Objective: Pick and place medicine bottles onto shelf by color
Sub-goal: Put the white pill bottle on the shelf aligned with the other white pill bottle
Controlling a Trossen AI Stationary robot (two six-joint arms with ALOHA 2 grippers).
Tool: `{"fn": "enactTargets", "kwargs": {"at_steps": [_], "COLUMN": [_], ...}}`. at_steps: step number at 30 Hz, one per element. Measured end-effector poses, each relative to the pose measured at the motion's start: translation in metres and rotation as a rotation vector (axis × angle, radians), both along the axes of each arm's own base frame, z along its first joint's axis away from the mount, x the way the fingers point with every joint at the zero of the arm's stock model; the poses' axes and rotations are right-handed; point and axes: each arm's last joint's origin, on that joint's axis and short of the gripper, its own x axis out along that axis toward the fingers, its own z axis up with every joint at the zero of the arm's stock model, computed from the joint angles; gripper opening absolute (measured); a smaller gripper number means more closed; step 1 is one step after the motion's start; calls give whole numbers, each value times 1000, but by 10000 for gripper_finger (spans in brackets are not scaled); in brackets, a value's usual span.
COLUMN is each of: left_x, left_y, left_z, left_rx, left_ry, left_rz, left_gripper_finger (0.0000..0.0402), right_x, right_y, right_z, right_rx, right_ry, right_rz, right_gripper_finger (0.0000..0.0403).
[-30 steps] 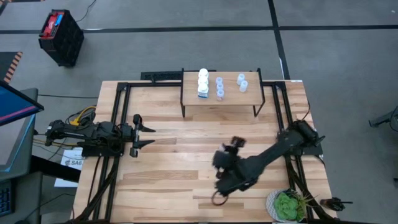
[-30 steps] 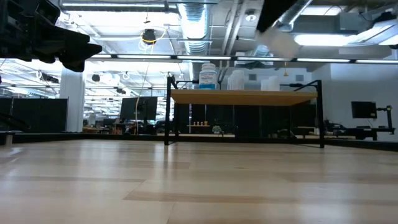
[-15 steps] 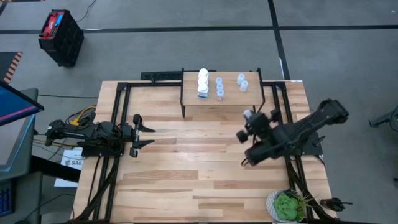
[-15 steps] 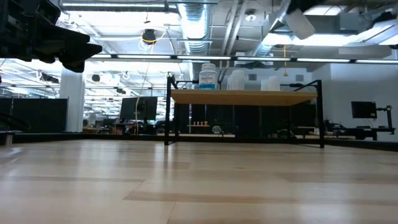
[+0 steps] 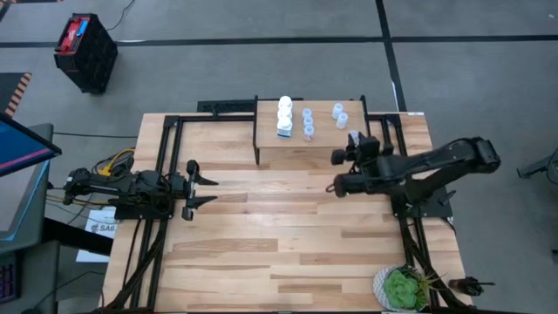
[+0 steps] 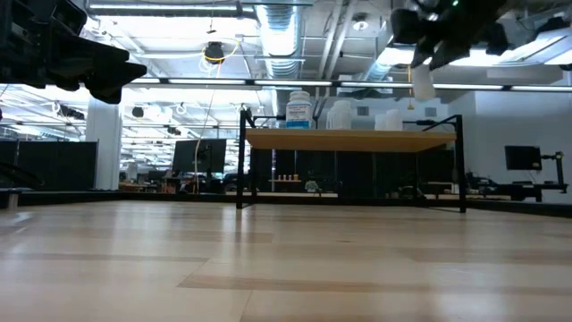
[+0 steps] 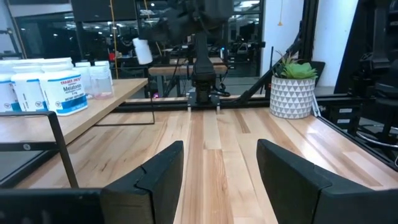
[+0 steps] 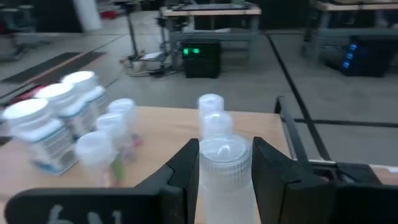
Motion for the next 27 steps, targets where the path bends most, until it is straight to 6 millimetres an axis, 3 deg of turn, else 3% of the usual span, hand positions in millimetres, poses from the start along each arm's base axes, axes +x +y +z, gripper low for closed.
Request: {"fn": "enactTargets", "kwargs": {"at_steps": [5,14,27], "left_x": [0,0,0], "left_y": [0,0,0], "left_z": [0,0,0], "left_rx": [0,0,-2], "left_ry": [-1,-1,0], "left_rz": [0,0,1], "left_gripper_finger": [194,194,194], "right_x": [14,43,50], "right_y": [-21,-39,-51], "right_z": [-9,-31,-45], "right_rx": [-2,-10,-22], "right_ry": [-46,21,-27], "right_rz": [-85,-126,-197], "right_gripper_finger": [123,123,138]}}
